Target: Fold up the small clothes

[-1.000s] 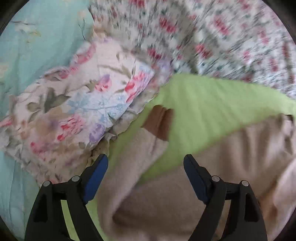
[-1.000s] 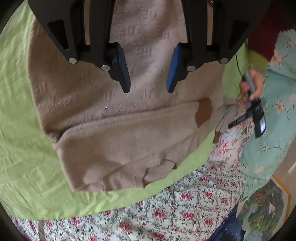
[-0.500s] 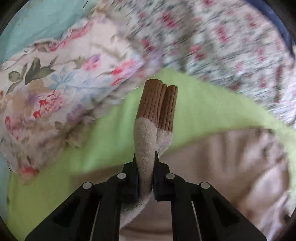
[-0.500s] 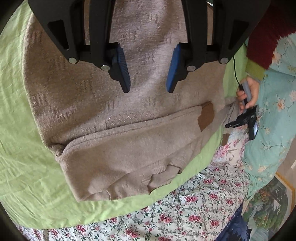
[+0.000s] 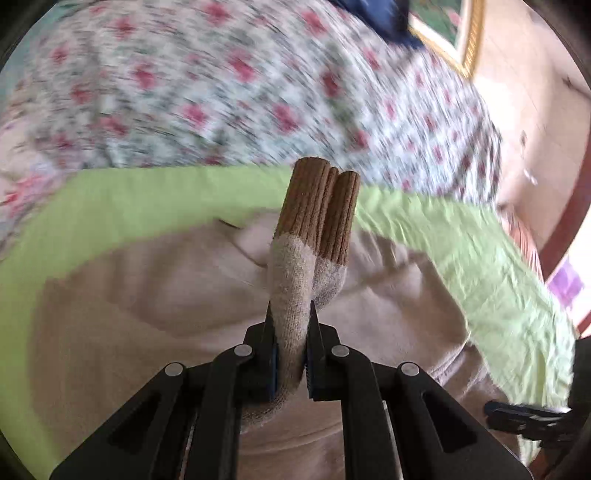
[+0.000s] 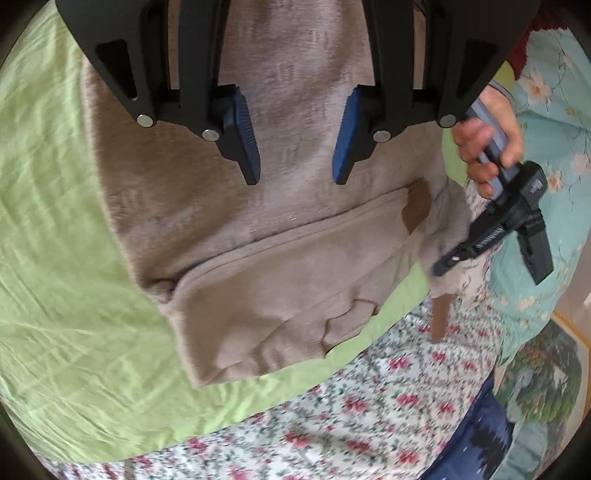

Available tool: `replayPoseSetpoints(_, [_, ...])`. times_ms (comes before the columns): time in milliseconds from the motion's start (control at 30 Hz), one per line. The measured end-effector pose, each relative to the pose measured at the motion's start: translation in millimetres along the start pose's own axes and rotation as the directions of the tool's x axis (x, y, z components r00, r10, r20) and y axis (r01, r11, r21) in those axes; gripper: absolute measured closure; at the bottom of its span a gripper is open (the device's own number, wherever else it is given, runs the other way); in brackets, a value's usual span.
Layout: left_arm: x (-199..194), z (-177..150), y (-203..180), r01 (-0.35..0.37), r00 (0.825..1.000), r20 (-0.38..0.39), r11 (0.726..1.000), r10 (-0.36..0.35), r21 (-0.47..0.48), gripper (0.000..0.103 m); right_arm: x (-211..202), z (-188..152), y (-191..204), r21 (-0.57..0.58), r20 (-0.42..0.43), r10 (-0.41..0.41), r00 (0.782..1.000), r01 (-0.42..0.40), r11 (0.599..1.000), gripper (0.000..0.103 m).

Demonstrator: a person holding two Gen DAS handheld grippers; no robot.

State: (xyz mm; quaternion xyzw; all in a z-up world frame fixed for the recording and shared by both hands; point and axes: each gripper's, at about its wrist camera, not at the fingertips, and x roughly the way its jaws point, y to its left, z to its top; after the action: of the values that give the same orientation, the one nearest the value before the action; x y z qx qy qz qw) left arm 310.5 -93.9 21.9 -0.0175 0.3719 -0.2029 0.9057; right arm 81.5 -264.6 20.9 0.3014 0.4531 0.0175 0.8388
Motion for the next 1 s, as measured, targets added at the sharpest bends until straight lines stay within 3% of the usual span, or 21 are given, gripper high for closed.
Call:
replayPoseSetpoints(167, [48, -26, -30, 0.022, 0.993, -0.115, 0.997, -0.014, 0.068, 0.085, -2, 7, -7, 0.016, 0.017, -0.012, 1.0, 0.011, 1.0, 0.061])
replayPoseSetpoints(267, [45, -37, -32, 0.066, 0.988, -0.146, 0.995, -0.055, 0.076, 0.063, 1, 13, -7, 0.029, 0.018, 0.009, 1.0, -0.009, 1.0, 0.061])
replayPoseSetpoints(333, [28, -46, -31, 0.066, 0.989, -0.135, 0.994, -0.055, 0.085, 0.039, 7, 19, -4, 0.028, 0.02, 0.015, 1.0, -0.016, 0.999, 0.061])
replayPoseSetpoints(467, [-19, -62, -12, 0.043, 0.994, -0.103, 0.995, -0.033, 0.093, 0.035, 26, 33, 5, 0.041, 0.009, 0.052, 0.999, -0.052, 0.998, 0.061])
replayPoseSetpoints(600, [-63, -77, 37, -0.106, 0.992, -0.062, 0.994, 0.108, 0.04, 0.032, 52, 51, 17, 0.05, -0.006, 0.089, 0.996, -0.089, 0.995, 0.061])
replayPoseSetpoints(733, [-85, -85, 108, -0.263, 0.964, -0.072, 0.96, 0.257, -0.097, 0.031, 75, 63, 11, 0.117, -0.026, 0.062, 0.998, -0.058, 0.991, 0.061])
replayPoseSetpoints(900, [-75, -93, 175, -0.366, 0.927, -0.169, 0.906, 0.335, -0.213, 0.032, 87, 65, -11, 0.208, -0.019, 0.034, 0.999, -0.029, 0.978, 0.061])
replayPoseSetpoints(1000, [-67, -91, 185, -0.375, 0.923, -0.183, 0.897, 0.338, -0.235, 0.032, 101, 67, -11, 0.208, -0.051, 0.1, 0.994, -0.087, 0.974, 0.064])
